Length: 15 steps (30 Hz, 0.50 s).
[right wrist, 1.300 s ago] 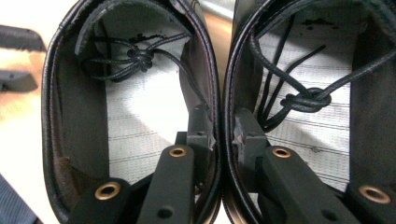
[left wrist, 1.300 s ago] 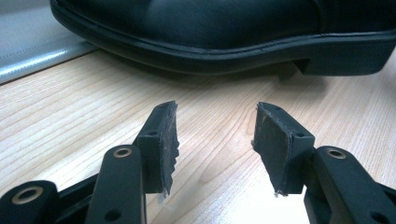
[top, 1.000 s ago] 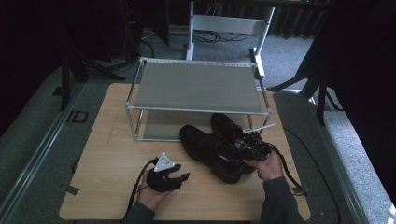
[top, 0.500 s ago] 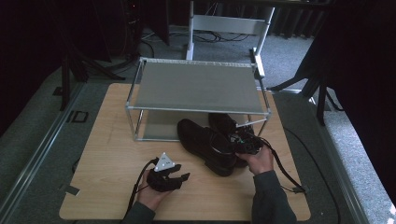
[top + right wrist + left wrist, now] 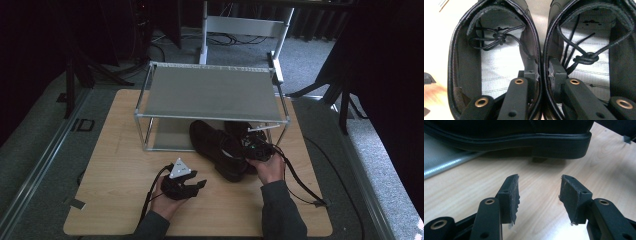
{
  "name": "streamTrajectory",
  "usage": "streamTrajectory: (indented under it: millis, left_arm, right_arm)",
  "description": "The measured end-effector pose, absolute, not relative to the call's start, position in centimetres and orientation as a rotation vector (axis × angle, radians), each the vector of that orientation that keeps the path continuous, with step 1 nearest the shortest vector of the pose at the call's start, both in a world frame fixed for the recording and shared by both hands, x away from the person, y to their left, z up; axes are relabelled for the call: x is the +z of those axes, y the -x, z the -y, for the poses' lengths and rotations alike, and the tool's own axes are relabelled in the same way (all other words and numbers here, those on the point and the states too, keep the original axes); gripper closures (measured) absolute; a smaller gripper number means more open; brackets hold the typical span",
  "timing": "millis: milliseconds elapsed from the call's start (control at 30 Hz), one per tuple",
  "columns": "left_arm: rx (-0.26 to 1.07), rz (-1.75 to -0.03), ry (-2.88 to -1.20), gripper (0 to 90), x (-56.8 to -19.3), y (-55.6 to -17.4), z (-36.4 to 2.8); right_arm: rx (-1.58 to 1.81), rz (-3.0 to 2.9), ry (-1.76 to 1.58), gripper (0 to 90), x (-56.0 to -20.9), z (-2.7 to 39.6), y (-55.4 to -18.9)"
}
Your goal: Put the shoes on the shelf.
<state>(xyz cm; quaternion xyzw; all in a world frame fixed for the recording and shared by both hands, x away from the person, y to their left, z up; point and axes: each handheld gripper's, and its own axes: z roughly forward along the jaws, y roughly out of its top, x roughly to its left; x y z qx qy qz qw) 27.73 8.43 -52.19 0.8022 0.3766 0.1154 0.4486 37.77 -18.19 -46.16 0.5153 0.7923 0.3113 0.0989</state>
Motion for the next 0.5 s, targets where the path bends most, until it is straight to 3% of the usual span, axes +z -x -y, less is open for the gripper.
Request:
streamTrajectory:
  millis: [500]
  left_arm:
    - [0.353, -0.950, -1.953, 49.2, -51.7, -30.1, -6.2]
  right_arm:
    - [0.931, -2.242, -1.565, 79.8, -46.6, 16.1, -39.0]
